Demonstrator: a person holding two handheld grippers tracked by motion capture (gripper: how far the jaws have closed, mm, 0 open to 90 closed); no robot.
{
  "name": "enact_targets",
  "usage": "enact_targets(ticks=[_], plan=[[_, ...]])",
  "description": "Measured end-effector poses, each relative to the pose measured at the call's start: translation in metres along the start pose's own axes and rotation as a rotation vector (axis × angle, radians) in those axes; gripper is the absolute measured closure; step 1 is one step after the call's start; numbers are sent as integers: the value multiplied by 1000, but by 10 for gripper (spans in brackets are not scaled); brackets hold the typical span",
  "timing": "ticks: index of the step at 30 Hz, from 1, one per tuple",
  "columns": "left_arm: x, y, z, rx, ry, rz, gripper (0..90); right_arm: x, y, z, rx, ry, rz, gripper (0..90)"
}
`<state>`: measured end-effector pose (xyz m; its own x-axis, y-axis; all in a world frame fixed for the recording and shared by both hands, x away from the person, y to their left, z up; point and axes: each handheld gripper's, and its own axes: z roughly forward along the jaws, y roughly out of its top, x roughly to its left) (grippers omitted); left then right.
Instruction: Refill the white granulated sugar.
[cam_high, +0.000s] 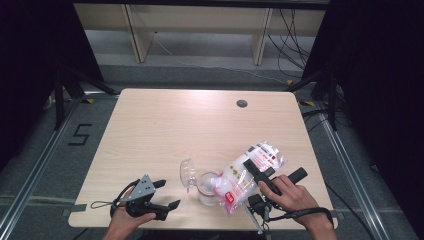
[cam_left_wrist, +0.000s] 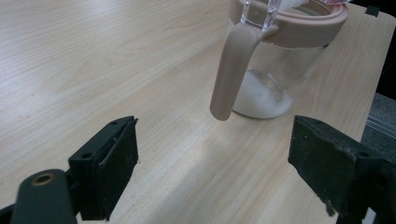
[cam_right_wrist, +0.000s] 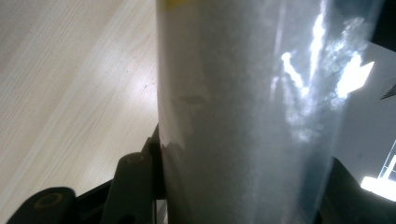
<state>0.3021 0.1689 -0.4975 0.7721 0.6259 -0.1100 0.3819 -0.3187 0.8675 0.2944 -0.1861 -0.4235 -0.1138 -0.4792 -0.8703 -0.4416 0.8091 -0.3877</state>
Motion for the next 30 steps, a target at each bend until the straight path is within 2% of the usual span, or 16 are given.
enact_targets(ticks=[7,8,10,18,22,25,27,30], plan=[[0,0,0,-1,0,-1,154,-1,-1,-1,7,5,-6,563],[0,0,0,-1,0,0,154,-1,0,-1,10,10,6,564],[0,0,0,1,0,0,154,-2,-1,1,-12,1,-23,565],[0,0,0,-1,0,0,154,-3,-1,0,-6,5,-25,569],[-1,0,0,-8,-1,-13,154,-3,-1,0,-7,4,-21,572],[0,0,0,-1,-1,10,154,-3,-1,-1,-6,3,-22,573],[-1,0,0,-8,-1,-13,154,-1,-1,-2,7,3,-4,574],[-1,0,1,-8,-1,-12,154,-1,-1,-2,6,2,-4,575]])
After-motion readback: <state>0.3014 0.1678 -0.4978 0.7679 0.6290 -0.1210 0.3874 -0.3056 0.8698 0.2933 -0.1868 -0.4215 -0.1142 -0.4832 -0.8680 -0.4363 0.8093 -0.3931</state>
